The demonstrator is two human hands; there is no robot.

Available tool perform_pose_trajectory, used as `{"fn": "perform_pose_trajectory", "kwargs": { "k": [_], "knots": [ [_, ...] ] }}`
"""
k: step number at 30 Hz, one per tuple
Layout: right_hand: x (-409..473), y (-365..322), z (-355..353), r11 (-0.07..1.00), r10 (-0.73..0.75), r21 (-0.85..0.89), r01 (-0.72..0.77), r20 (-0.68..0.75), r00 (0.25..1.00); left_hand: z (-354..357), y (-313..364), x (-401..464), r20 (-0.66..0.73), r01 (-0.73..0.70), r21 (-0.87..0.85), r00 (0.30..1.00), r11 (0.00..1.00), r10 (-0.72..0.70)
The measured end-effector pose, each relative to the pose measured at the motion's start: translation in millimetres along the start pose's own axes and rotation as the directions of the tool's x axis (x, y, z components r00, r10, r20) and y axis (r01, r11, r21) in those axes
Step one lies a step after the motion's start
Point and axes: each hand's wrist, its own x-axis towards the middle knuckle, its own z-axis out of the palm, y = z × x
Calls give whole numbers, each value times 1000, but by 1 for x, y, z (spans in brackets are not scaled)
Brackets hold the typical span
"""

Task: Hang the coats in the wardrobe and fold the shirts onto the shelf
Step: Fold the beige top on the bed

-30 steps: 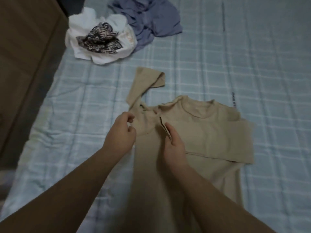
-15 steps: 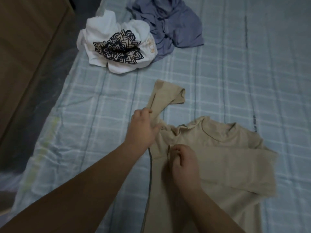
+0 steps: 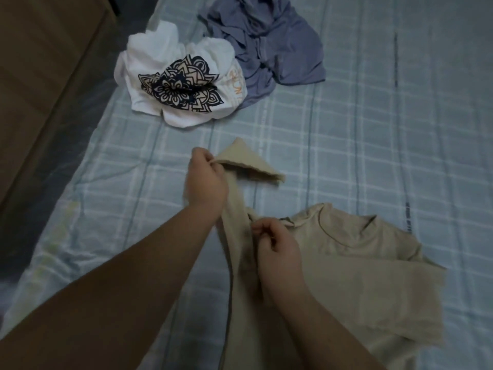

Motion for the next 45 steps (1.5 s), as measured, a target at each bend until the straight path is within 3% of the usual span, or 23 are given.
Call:
{"fn": "perform_pose_trajectory", "kwargs": {
  "k": [4,7,10,13,14,17,19,20,22,23,24,25,28,29,31,33,35,37,39,42,45],
  "knots": [
    [6,-26,32,998,-11,-59,15,71,997,-59,-16,-23,-155,243,-247,945,938,-286],
    [-5,-42,65,966,-101,-211,148,218,971,-94,-59,-45,-166,376,-365,873,852,-457],
    [-20,-47,105,892,-177,-326,314,388,905,-123,-113,-68,-48,533,-414,797,738,-602],
    [-34,-42,142,836,-147,-414,360,462,875,-144,-147,-85,121,647,-540,692,538,-711],
    [-40,-41,150,827,-153,-426,367,459,875,-149,-155,-87,89,625,-565,696,539,-713],
    [-58,-38,165,834,-186,-417,361,403,896,-165,-174,-83,-94,546,-503,736,669,-671],
    [-68,-35,168,824,-198,-433,365,384,902,-172,-182,-79,-116,565,-531,690,632,-714],
    [-71,-32,170,795,-198,-471,382,394,898,-174,-185,-78,-67,591,-592,641,548,-765],
    [-75,-22,176,691,-204,-560,456,454,867,-178,-191,-74,148,605,-751,546,265,-825],
    [-75,-17,179,642,-217,-588,492,476,852,-182,-190,-75,222,605,-778,517,170,-826],
    [-77,-17,183,617,-219,-606,502,481,849,-185,-192,-76,250,628,-761,515,163,-820],
    [-78,-16,188,615,-226,-604,507,481,847,-189,-194,-77,238,665,-706,547,244,-802],
    [-81,-30,207,674,-224,-554,488,477,850,-200,-199,-85,160,648,-320,756,691,-635],
    [-81,-35,214,702,-228,-514,493,494,839,-205,-198,-88,158,582,-182,813,793,-560],
    [-82,-45,227,767,-226,-410,494,547,806,-213,-196,-86,82,439,56,893,897,-442],
    [-83,-49,239,852,-223,-262,453,602,767,-219,-198,-75,7,262,134,964,956,-265],
    [-85,-47,248,902,-228,-144,407,642,732,-219,-208,-61,109,119,81,986,990,-127],
    [-87,-46,247,956,-202,-35,291,641,741,-214,-218,-50,236,43,111,969,993,-68],
    [-87,-40,239,977,-199,52,208,574,795,-209,-219,-46,270,-15,182,962,983,-35],
    [-84,-36,218,965,-197,-72,254,445,874,-212,-209,-36,101,149,66,983,987,-155],
    [-82,-29,207,830,-315,-304,467,435,843,-219,-212,-24,-101,348,-297,915,889,-391]
  ]
}}
